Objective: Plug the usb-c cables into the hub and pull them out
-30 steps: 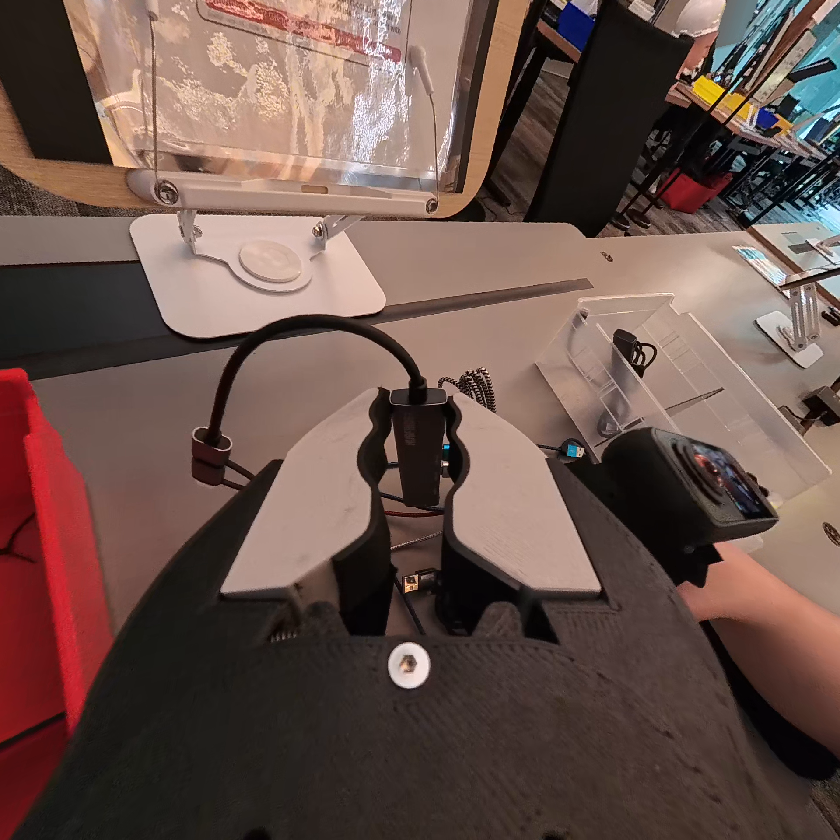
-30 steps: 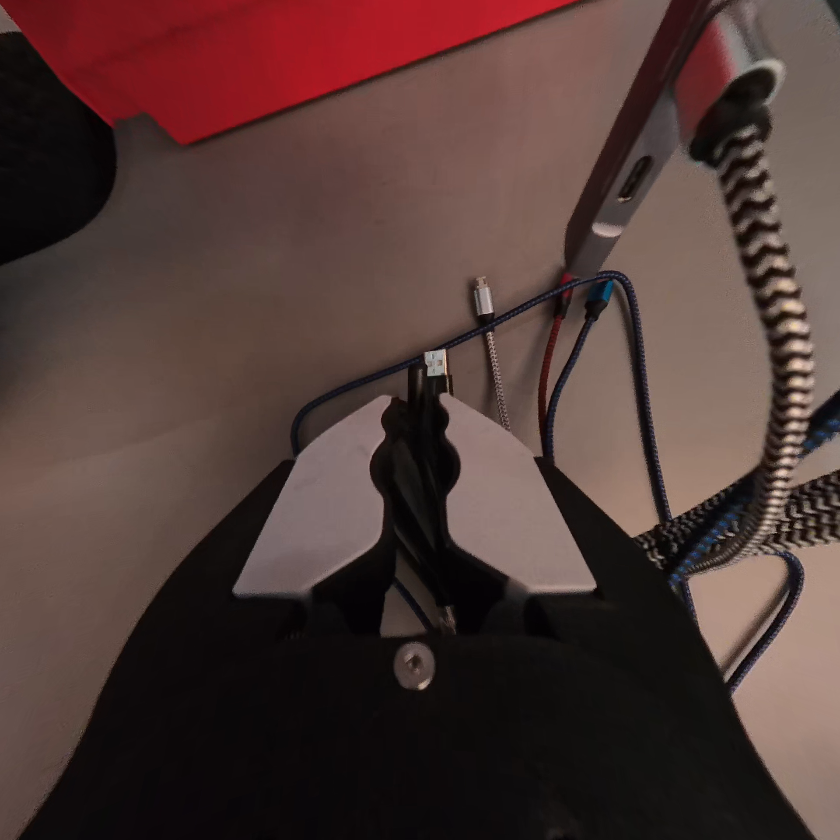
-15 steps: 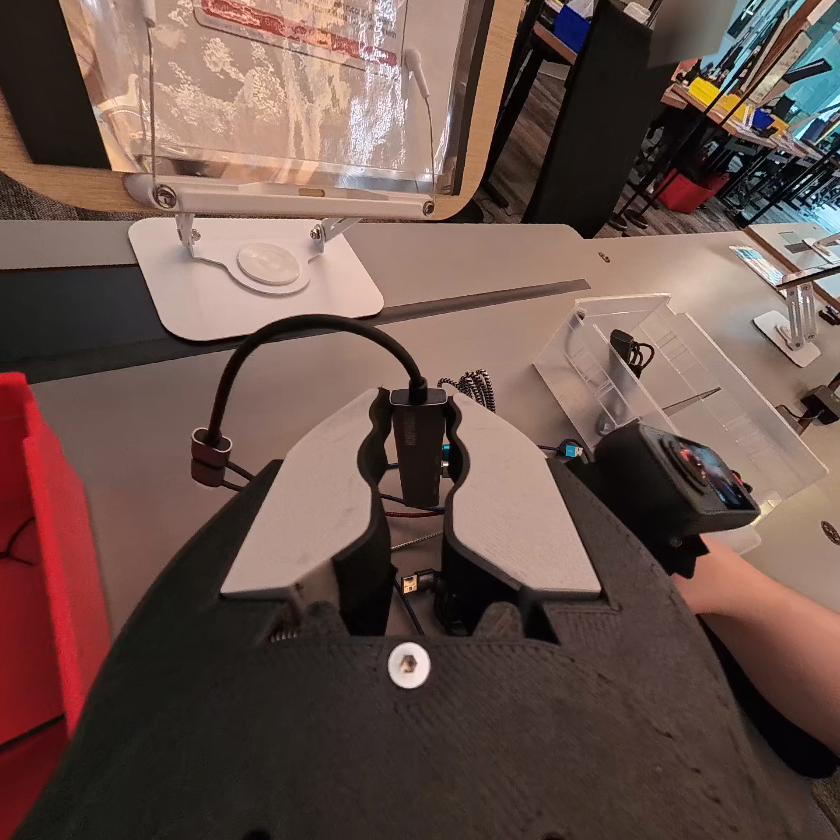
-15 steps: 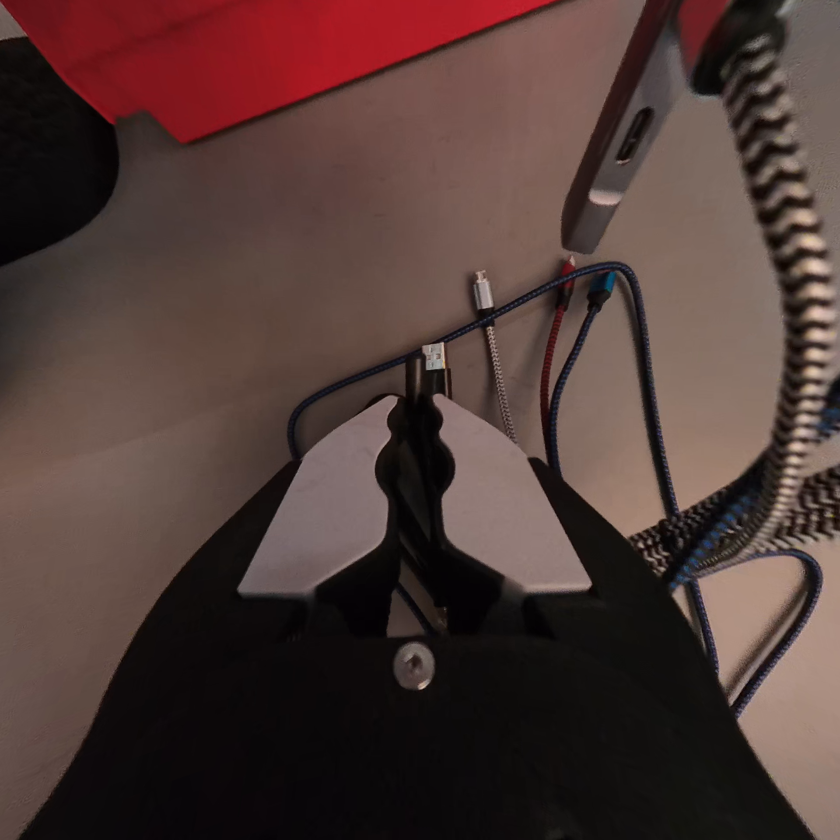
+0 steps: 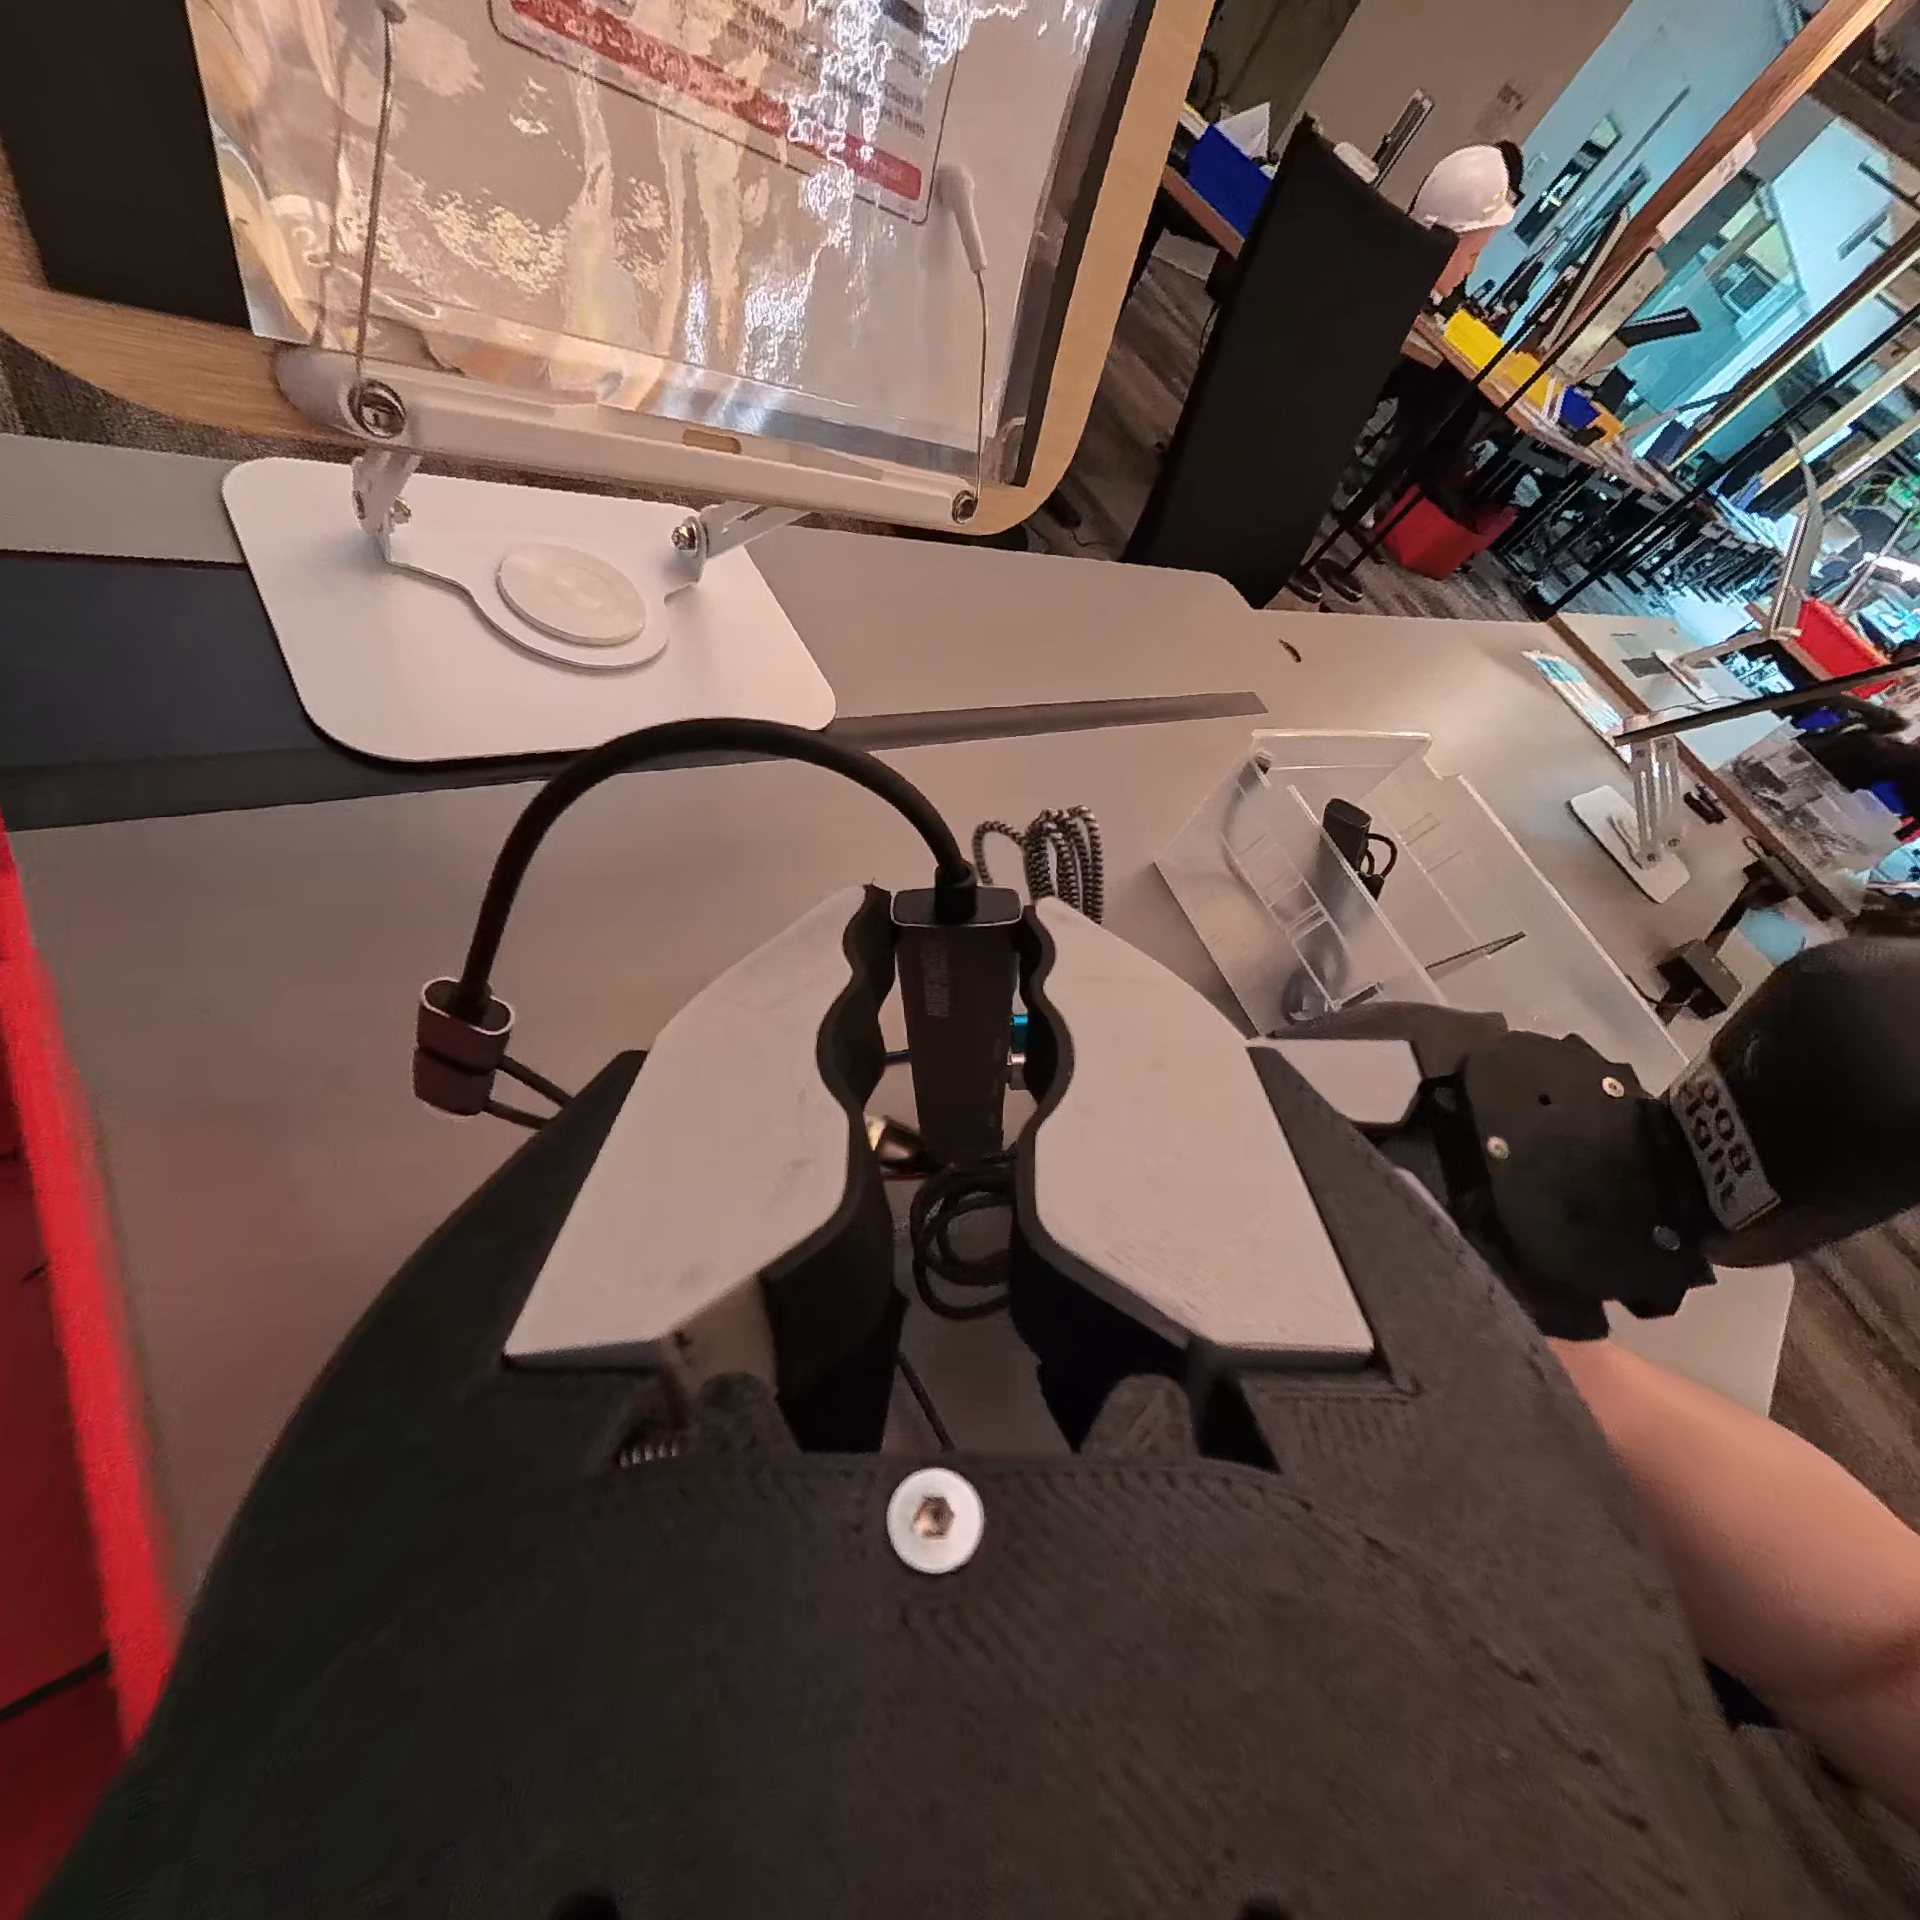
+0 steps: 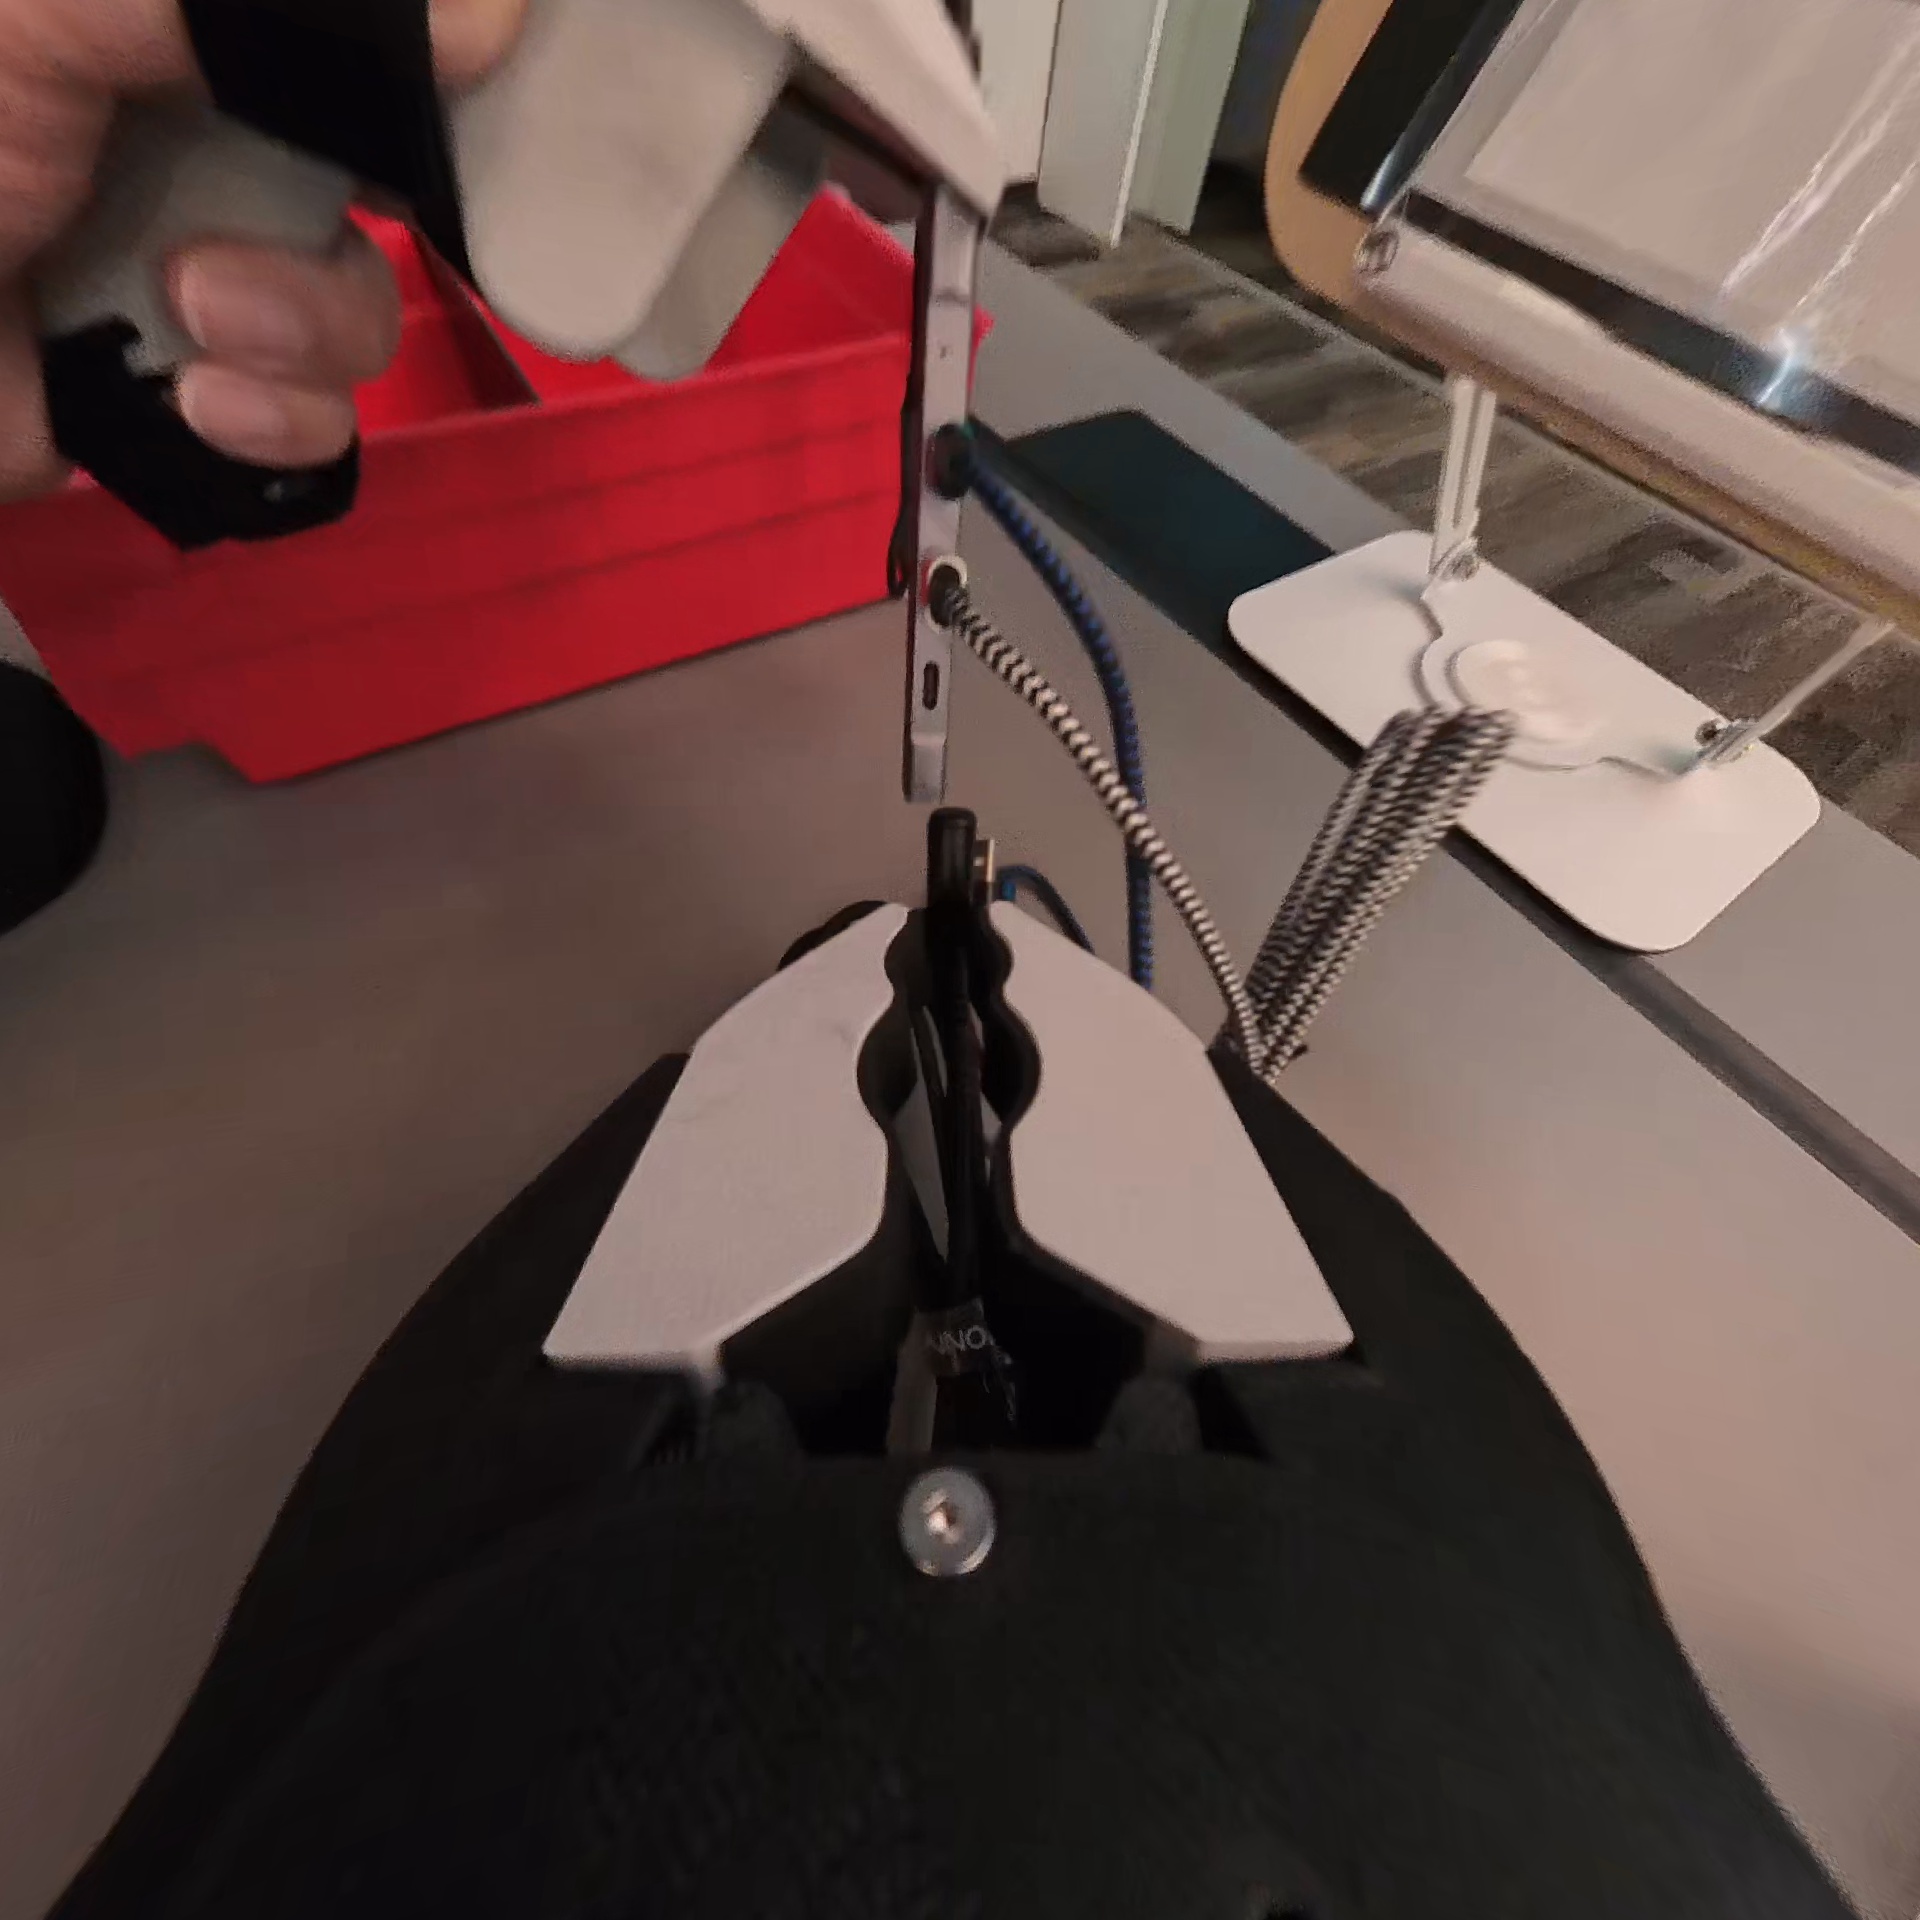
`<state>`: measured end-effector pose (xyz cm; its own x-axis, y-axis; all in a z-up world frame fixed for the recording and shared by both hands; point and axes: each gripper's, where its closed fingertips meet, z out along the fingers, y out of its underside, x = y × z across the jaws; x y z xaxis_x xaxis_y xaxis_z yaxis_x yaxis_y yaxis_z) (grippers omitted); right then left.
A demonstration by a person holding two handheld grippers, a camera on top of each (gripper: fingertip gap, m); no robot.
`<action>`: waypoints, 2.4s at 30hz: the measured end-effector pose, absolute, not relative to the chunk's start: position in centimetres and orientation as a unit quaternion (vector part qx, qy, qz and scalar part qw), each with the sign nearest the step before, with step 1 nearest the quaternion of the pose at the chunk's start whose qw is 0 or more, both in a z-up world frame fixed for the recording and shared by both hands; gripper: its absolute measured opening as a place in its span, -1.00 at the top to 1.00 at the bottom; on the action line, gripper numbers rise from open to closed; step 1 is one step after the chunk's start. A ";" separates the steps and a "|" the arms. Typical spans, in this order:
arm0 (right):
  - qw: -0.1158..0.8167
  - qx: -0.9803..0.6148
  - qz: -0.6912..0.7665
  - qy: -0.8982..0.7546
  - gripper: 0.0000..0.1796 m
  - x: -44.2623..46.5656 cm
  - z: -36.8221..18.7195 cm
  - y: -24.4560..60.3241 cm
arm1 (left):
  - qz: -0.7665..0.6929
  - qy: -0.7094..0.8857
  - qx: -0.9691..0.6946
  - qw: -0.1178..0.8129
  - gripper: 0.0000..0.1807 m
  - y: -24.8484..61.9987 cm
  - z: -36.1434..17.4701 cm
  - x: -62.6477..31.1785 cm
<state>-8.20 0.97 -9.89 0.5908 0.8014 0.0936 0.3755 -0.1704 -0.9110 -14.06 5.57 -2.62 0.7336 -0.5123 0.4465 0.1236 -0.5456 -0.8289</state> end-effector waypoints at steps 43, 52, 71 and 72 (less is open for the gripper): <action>0.569 -0.711 0.199 -0.363 0.90 -7.8 -9.7 2.4 | -0.419 0.117 -0.795 0.423 0.74 4.8 -2.9 -10.7; 0.578 -0.701 0.195 -0.370 0.86 -8.0 -9.7 2.4 | -0.429 0.133 -0.790 0.417 0.73 4.0 -2.3 -9.9; 0.619 -0.630 0.304 -0.358 0.90 -6.7 -4.2 0.8 | -0.550 0.311 -0.649 0.424 0.55 0.1 -0.4 -8.3; 0.619 -0.625 0.308 -0.363 0.90 -6.8 -3.9 0.5 | -0.567 0.317 -0.630 0.425 0.55 -0.2 -0.3 -8.2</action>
